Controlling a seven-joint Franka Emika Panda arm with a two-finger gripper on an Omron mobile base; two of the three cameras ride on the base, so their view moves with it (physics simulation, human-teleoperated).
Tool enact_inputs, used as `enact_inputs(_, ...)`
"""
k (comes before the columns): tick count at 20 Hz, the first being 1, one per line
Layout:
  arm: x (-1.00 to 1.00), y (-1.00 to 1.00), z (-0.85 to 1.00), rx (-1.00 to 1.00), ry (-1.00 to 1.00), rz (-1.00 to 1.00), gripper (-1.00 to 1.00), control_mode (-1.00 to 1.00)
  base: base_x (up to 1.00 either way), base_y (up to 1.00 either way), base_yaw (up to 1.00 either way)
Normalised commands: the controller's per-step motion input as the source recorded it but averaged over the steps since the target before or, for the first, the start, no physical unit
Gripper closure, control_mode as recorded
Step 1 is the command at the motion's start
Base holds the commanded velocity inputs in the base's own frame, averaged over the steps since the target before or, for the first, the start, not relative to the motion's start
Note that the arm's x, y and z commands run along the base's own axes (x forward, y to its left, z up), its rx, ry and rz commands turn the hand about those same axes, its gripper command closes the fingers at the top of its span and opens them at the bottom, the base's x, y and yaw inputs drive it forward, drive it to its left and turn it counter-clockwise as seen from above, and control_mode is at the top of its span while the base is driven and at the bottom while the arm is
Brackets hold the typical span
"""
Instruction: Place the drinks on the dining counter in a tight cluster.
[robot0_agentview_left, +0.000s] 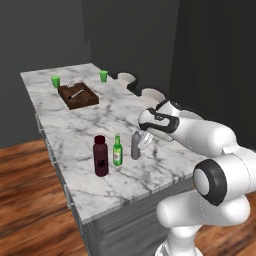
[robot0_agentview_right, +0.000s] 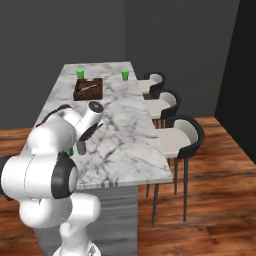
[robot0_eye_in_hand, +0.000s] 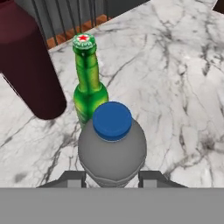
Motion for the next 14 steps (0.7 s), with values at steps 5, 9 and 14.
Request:
enact_inputs(5,0.05,0.0,-0.19,0.0,0.03,0.05,1.0,-1.0,0.0,0.0,0.0)
enact_inputs(9,0.04,0.0,-0.03,0.0,0.0,0.05,1.0,-1.0,0.0,0.0,0.0)
enact_inputs(14,0.22,0.0,0.0,0.0,0.0,0.02,1.0,-1.0,0.0,0.0,0.0)
